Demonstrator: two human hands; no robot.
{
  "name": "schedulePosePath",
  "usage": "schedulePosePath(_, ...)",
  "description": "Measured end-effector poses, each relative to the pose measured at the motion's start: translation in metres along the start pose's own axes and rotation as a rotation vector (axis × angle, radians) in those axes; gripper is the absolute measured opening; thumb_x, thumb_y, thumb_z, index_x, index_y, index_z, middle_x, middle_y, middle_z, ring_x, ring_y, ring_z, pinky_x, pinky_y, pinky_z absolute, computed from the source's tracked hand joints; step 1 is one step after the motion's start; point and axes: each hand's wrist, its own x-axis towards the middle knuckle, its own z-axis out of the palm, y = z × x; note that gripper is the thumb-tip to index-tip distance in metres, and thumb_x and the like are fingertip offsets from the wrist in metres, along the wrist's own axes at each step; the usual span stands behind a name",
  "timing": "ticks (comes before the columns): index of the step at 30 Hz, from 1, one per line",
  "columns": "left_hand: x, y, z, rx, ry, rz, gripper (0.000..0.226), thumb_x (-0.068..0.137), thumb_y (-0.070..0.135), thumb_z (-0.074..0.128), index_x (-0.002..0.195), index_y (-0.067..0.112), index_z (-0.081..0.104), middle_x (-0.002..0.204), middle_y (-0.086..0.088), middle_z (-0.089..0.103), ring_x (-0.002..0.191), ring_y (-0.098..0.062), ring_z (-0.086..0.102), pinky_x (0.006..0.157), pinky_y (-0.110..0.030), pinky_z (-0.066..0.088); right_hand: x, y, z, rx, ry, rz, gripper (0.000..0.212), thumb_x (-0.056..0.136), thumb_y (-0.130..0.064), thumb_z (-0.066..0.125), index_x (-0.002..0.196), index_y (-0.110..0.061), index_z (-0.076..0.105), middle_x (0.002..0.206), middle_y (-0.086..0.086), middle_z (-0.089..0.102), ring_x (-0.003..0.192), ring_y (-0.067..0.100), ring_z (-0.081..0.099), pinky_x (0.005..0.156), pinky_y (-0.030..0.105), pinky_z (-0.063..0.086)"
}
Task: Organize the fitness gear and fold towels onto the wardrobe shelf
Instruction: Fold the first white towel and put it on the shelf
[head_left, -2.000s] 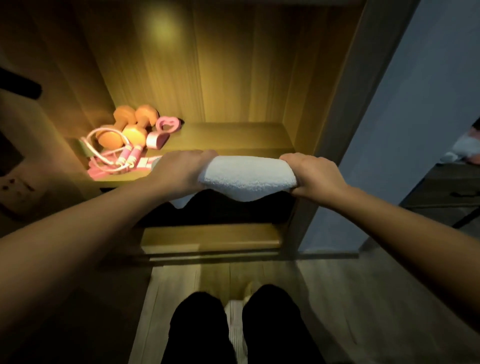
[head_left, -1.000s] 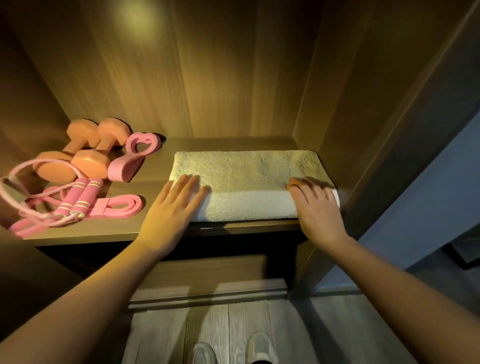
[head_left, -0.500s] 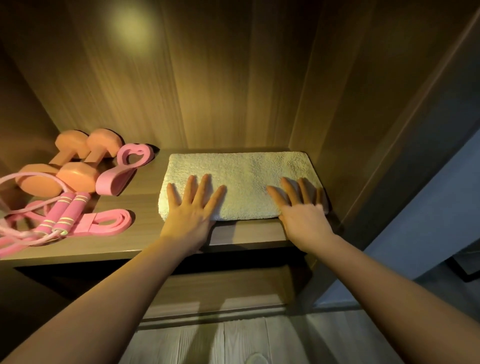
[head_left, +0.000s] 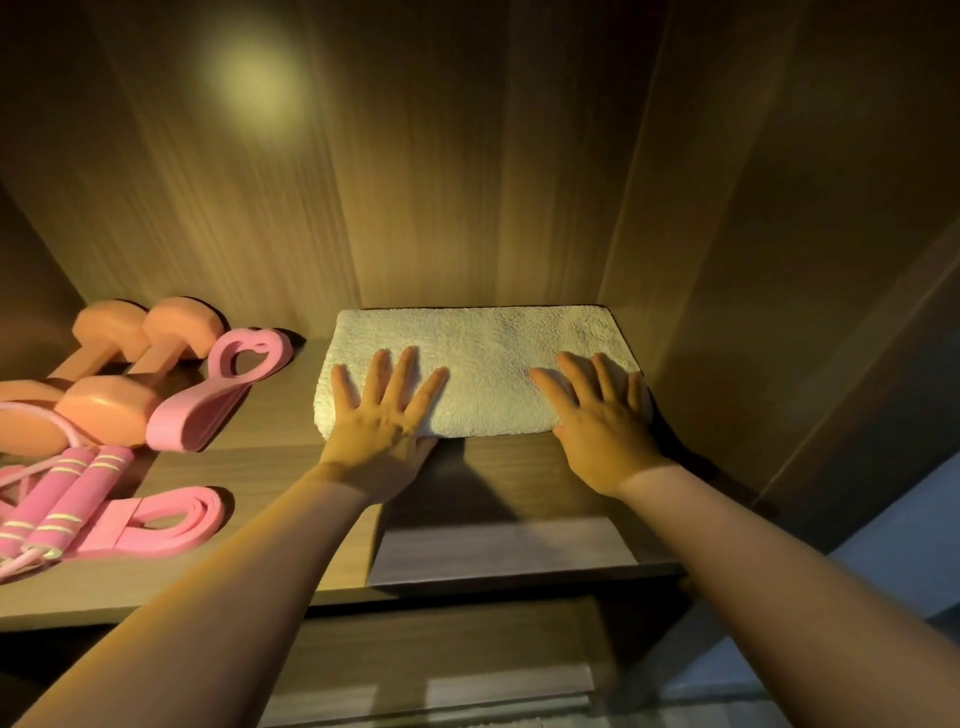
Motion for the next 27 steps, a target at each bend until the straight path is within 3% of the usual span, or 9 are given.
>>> schedulePosePath(5, 0.015, -0.004, 0.008, -0.049, 0.012, -0.019, 0.075, 0.098, 0.054, 0.029, 0.152, 0.031, -0.017, 0.161, -0.01, -0.017, 0.148, -0.036, -0.01, 0.112, -0.067, -0.001, 0.014, 0.002, 0.003, -0.049, 0.025, -0.005, 0.071, 0.096, -0.021, 0.049, 0.152, -0.037, 0.009, 0.161, 0.0, 0.004, 0.146, 0.039, 0.004, 0.112, 0.068, 0.012)
schedulePosePath(13, 0.024, -0.011, 0.009, -0.093, -0.011, -0.02, 0.073, 0.098, 0.057, 0.026, 0.151, 0.034, -0.017, 0.161, -0.007, -0.02, 0.148, -0.034, -0.015, 0.114, -0.065, -0.004, 0.021, 0.0, 0.004, -0.021, 0.017, 0.01, 0.072, 0.094, -0.02, 0.05, 0.152, -0.037, 0.011, 0.161, 0.0, 0.004, 0.146, 0.039, 0.003, 0.112, 0.068, 0.009)
schedulePosePath(18, 0.026, -0.011, -0.006, -0.189, 0.022, -0.028, 0.085, 0.087, 0.048, 0.052, 0.152, 0.034, -0.002, 0.16, -0.006, 0.005, 0.147, -0.031, 0.004, 0.112, -0.065, 0.007, 0.035, -0.007, -0.013, 0.077, -0.046, -0.001, 0.069, 0.085, -0.035, 0.055, 0.144, -0.029, 0.021, 0.156, 0.004, 0.012, 0.146, 0.039, 0.001, 0.11, 0.071, 0.004)
schedulePosePath(20, 0.034, -0.009, -0.014, -0.172, 0.01, -0.026, 0.095, 0.082, 0.052, 0.058, 0.15, 0.034, -0.006, 0.159, -0.008, 0.007, 0.146, -0.033, 0.004, 0.112, -0.066, 0.01, 0.043, -0.014, -0.017, 0.117, -0.095, -0.022, 0.084, 0.086, -0.042, 0.057, 0.151, -0.03, 0.006, 0.162, 0.002, -0.005, 0.147, 0.038, -0.014, 0.109, 0.07, -0.004)
schedulePosePath(22, 0.041, -0.006, -0.015, -0.167, -0.038, -0.009, 0.096, 0.085, 0.056, 0.054, 0.151, 0.037, -0.014, 0.161, -0.01, -0.008, 0.148, -0.036, -0.007, 0.113, -0.067, 0.003, 0.048, -0.02, -0.014, 0.134, -0.152, -0.026, 0.092, 0.087, -0.046, 0.056, 0.152, -0.038, -0.009, 0.161, 0.0, -0.019, 0.144, 0.039, -0.022, 0.107, 0.071, -0.009)
schedulePosePath(24, 0.045, -0.003, -0.011, -0.156, -0.073, -0.013, 0.092, 0.089, 0.057, 0.048, 0.149, 0.039, -0.018, 0.161, -0.009, -0.015, 0.147, -0.037, -0.013, 0.113, -0.068, -0.001, 0.051, -0.021, -0.009, 0.126, -0.155, -0.018, 0.088, 0.088, -0.049, 0.054, 0.151, -0.043, -0.008, 0.161, 0.0, -0.019, 0.144, 0.04, -0.021, 0.105, 0.073, -0.009)
schedulePosePath(27, 0.046, -0.005, -0.006, -0.151, -0.051, -0.024, 0.09, 0.087, 0.061, 0.048, 0.15, 0.04, -0.013, 0.16, -0.009, -0.006, 0.147, -0.035, -0.004, 0.114, -0.064, 0.002, 0.052, -0.015, -0.005, 0.072, -0.104, -0.026, 0.084, 0.087, -0.057, 0.051, 0.15, -0.044, -0.003, 0.162, -0.002, -0.011, 0.147, 0.039, -0.011, 0.106, 0.075, -0.003)
